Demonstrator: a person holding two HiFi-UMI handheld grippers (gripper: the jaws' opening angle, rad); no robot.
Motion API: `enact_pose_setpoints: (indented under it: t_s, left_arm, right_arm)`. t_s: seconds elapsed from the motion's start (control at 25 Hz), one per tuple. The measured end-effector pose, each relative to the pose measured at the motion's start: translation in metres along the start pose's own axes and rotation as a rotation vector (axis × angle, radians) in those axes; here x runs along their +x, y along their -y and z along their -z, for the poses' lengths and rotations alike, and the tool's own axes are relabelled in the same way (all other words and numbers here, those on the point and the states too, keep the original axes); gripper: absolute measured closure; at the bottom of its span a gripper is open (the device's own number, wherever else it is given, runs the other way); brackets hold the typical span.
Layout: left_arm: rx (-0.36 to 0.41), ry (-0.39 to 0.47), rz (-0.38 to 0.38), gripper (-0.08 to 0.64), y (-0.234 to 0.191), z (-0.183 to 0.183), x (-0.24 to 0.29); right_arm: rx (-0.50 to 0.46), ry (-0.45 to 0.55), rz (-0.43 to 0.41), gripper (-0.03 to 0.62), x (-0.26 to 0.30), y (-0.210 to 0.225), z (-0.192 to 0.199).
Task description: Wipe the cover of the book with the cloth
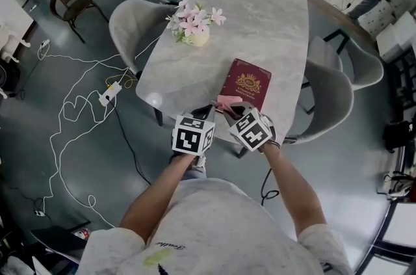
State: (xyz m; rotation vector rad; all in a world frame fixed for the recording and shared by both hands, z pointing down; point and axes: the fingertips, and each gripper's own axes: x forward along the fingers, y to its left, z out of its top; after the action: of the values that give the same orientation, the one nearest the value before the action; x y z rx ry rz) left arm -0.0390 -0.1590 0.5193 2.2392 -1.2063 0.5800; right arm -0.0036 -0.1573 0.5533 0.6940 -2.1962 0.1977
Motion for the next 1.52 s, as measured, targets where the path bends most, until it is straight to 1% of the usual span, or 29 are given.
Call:
enact_pose_setpoints:
  t_s: [0.12, 0.36, 0.6, 0.8, 0.92, 1.04, 1.36, 1.52]
  left_arm:
    - [0.000, 0.004, 0.008, 0.554, 0.001, -0.004, 0.004]
    - [-0.002, 0.014, 0.035, 0.552, 0.002, -0.012, 0.015]
    - [-0.022, 0.025, 0.055, 0.552, -0.005, -0.015, 0.022]
    - [-0.044, 0.024, 0.066, 0.552, -0.020, -0.018, 0.029]
    - [-0.058, 0.033, 0.076, 0.552, -0.029, -0.024, 0.033]
    - [-0.051, 0.036, 0.099, 0.552, -0.038, -0.029, 0.037]
    - [-0.067, 0.020, 0.182, 0.552, -0.057, -0.036, 0.054]
    - [-0.063, -0.003, 0.231, 0.552, -0.060, -0.034, 0.065]
  right_arm:
    - [-0.028, 0.003, 0.013, 0.574, -0.011, 0.008, -0.007]
    - [-0.086, -0.001, 0.061, 0.574, -0.028, 0.040, -0.026]
    - [-0.154, -0.024, 0.085, 0.574, -0.027, 0.065, -0.048]
    - [-0.191, -0.052, 0.097, 0.574, -0.013, 0.087, -0.067]
    - [-0.206, -0.077, 0.099, 0.574, -0.003, 0.099, -0.075]
    - [-0.218, -0.103, 0.097, 0.574, 0.010, 0.109, -0.082]
    - [-0.295, -0.211, 0.111, 0.574, 0.044, 0.136, -0.091]
    - [-0.333, -0.275, 0.115, 0.574, 0.061, 0.151, -0.088]
